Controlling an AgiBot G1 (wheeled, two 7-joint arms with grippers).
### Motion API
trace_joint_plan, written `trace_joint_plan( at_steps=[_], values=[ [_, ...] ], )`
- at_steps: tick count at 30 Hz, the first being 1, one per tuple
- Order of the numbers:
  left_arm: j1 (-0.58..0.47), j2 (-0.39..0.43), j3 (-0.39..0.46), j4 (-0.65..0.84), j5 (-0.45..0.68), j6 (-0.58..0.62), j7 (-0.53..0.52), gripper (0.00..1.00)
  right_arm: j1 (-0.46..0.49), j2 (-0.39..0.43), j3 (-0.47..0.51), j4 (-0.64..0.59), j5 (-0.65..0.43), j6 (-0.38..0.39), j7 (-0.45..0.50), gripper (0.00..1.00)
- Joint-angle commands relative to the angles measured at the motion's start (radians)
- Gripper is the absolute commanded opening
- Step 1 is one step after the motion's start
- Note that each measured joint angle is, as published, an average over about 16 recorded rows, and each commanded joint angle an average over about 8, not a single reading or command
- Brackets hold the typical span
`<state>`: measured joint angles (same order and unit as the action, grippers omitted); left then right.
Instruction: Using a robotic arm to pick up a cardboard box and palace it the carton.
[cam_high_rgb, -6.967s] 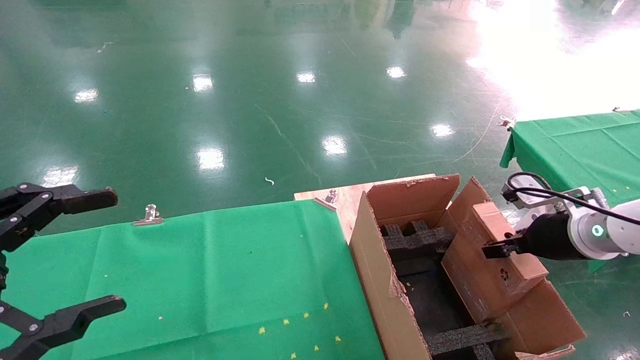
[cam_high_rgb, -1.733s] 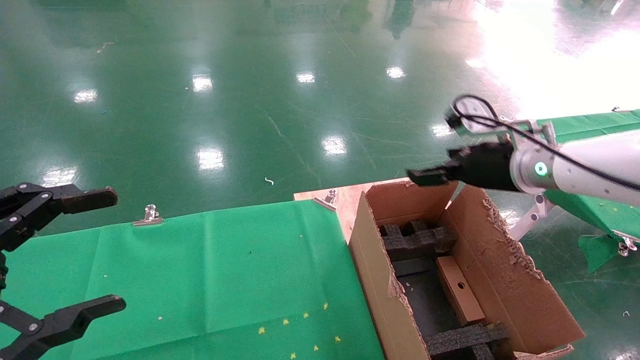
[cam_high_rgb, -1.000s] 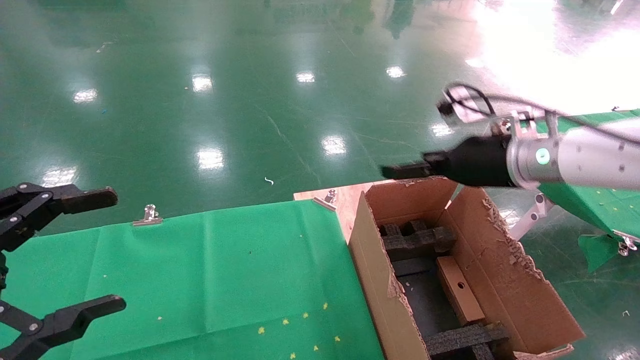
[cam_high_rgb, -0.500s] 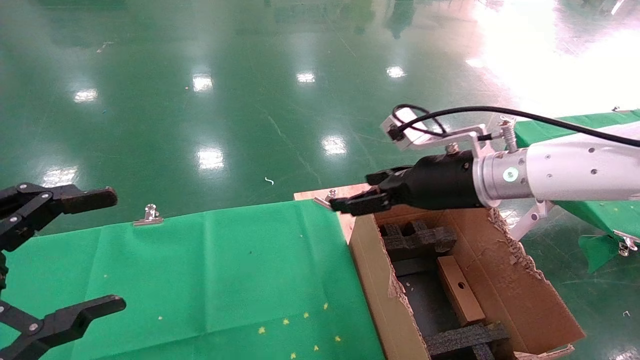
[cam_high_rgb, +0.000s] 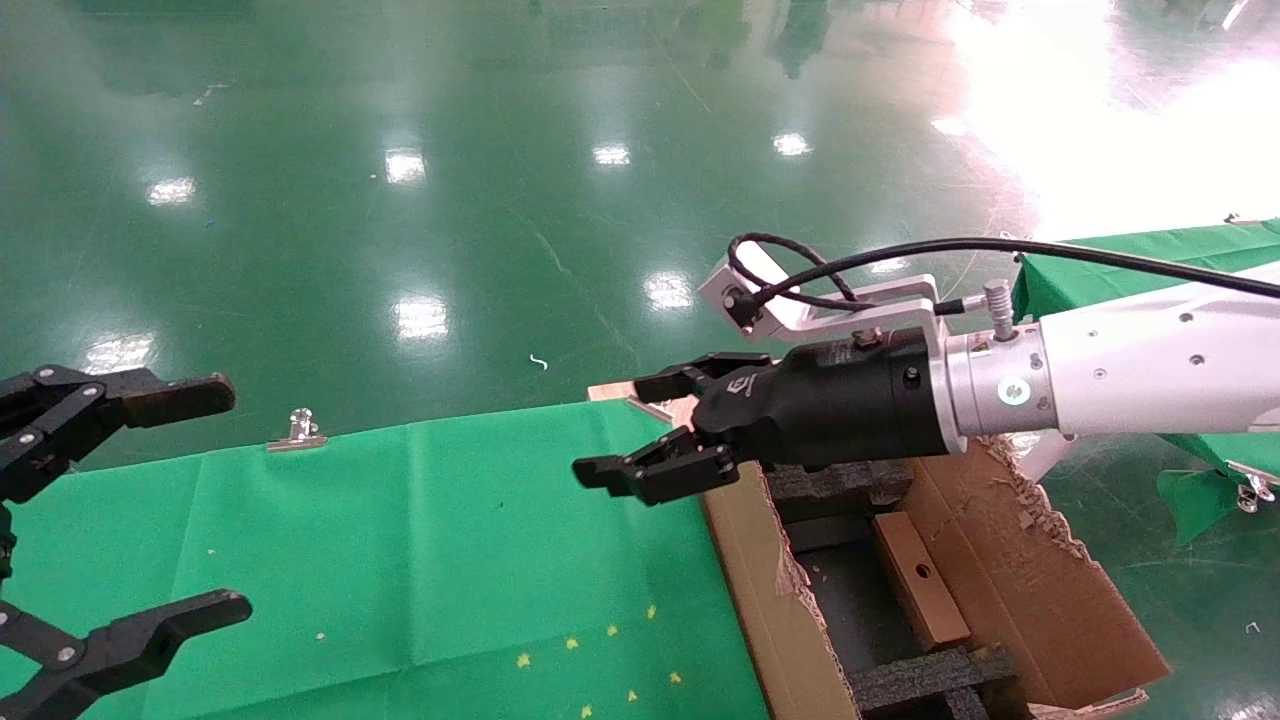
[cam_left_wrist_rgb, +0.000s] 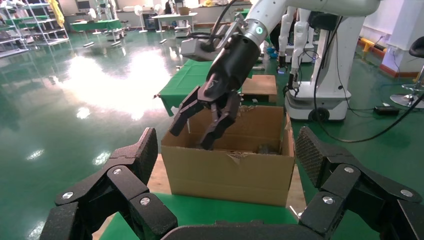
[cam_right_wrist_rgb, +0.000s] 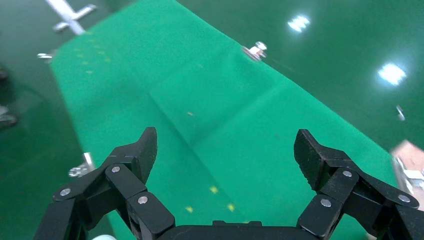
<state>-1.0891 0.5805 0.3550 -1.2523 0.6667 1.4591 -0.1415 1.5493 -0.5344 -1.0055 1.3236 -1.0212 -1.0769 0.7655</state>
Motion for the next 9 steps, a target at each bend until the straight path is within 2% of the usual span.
trace_joint_plan(
  at_steps=[1, 6, 9],
  values=[
    [0.0, 0.0, 0.0, 0.0, 0.0, 0.0, 0.0, 1.0, -0.036, -0.006, 0.054, -0.003, 0.022, -0.031, -0.043, 1.0],
    [0.0, 0.0, 0.0, 0.0, 0.0, 0.0, 0.0, 1.0, -0.123, -0.02, 0.189, -0.01, 0.076, -0.109, -0.15, 1.0],
    [0.0, 0.0, 0.0, 0.0, 0.0, 0.0, 0.0, 1.0, -0.15, -0.024, 0.229, -0.012, 0.092, -0.132, -0.183, 1.0]
  ],
)
